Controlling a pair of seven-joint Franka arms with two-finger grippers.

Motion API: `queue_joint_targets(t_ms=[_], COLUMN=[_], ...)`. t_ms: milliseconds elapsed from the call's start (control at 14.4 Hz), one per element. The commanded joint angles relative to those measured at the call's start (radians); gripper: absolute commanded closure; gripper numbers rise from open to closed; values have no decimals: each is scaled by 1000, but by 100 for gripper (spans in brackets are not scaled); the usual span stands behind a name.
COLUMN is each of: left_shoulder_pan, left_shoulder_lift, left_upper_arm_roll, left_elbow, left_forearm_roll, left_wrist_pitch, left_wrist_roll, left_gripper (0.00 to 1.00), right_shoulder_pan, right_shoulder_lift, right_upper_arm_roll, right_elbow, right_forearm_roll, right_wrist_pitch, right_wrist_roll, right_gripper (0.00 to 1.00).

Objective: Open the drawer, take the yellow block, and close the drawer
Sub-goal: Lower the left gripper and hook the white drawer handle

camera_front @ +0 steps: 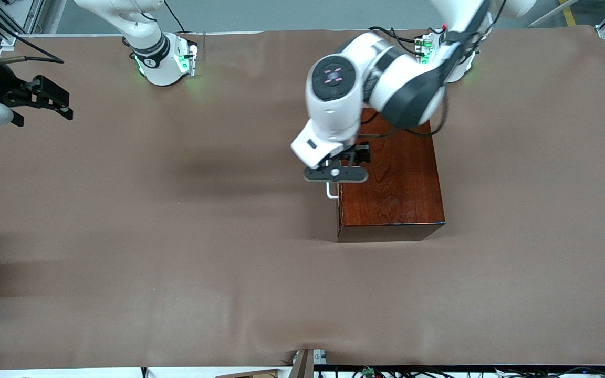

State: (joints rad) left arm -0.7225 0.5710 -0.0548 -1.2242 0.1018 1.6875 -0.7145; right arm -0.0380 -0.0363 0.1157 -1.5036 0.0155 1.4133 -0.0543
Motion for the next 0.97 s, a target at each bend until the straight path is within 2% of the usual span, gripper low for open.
queue_joint_targets(t_ms=[0, 139, 554, 900], left_shoulder_pan=[-148, -184, -245, -265], left_shoulder_lift=[85, 112, 176, 211], left_upper_arm_roll=[130, 161, 193, 196], left_elbow=[68, 68, 65, 65], left_forearm_roll=[24, 24, 27, 68], left_wrist_pitch=[0, 1, 9, 23], left_wrist_roll=[-37, -45, -74, -72], left_gripper=[0, 0, 0, 0], right_shoulder_pan=[-3, -3, -3, -3], right_shoulder_lift=[9, 9, 9, 9], right_upper_arm_roll=[2, 2, 2, 2], right_elbow=[19, 20, 19, 20], right_forearm_roll=[9, 9, 7, 9], right_wrist_pitch=[-13, -13, -13, -13], right_wrist_roll=[8, 8, 10, 10], right_gripper=[0, 0, 0, 0])
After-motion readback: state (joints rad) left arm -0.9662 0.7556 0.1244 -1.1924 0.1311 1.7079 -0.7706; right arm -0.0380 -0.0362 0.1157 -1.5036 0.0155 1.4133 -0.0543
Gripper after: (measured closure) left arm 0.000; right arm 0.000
